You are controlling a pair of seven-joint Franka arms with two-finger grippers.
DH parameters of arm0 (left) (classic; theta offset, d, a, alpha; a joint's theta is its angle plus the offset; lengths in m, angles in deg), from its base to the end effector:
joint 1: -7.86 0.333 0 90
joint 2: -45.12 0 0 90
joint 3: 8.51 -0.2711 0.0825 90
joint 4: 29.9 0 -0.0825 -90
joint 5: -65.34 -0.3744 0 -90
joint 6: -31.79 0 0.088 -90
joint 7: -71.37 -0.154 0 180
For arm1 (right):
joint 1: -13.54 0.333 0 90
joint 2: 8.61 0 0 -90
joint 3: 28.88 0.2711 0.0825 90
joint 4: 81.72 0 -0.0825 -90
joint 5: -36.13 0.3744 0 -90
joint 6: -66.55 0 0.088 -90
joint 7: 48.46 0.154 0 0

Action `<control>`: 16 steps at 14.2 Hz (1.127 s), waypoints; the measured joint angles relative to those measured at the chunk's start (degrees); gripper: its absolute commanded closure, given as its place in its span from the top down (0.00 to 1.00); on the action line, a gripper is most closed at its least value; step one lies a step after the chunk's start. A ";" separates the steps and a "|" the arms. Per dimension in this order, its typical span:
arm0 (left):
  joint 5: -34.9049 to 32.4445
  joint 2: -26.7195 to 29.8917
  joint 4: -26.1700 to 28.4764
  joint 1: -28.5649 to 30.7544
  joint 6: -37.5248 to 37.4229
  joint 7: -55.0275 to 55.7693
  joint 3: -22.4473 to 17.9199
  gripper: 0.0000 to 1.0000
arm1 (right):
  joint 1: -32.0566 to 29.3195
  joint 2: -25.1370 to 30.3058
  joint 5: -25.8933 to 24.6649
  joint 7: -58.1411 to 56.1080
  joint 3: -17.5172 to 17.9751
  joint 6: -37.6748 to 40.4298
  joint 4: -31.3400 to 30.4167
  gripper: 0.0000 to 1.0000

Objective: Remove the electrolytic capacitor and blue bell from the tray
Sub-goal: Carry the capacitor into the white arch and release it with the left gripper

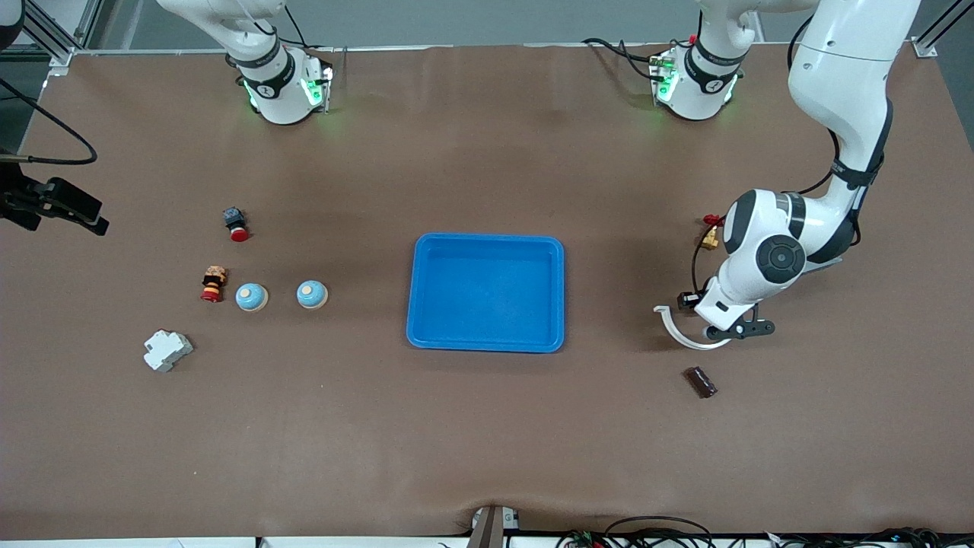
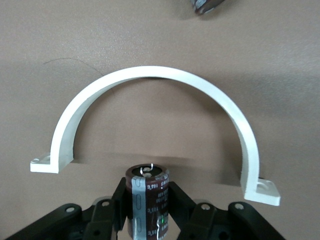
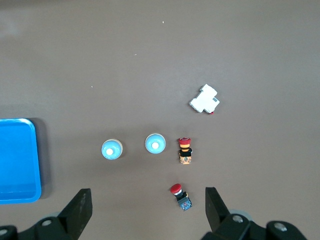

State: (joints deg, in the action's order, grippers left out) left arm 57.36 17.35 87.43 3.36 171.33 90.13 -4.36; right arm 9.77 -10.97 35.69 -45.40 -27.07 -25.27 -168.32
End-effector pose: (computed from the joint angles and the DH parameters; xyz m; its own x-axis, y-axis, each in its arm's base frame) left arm 0.5483 -0.0816 0.1135 0.9942 0.0754 -0.0765 0.0697 -0.9948 -0.0747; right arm 0.5616 -0.0207 0.5404 0.9949 -0.0873 0.0502 -0.0876 -0.9961 0.0037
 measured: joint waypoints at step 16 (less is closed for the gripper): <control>-0.29 -1.03 -0.38 0.76 0.05 0.00 -0.08 1.00 | 1.03 -0.55 2.38 1.13 0.03 0.24 -0.33 1.00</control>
State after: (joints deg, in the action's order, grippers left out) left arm 57.07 16.32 87.05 4.12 171.39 90.12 -4.44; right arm 10.80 -11.53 38.07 -44.26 -27.05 -25.02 -168.65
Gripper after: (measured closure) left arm 0.374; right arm 0.000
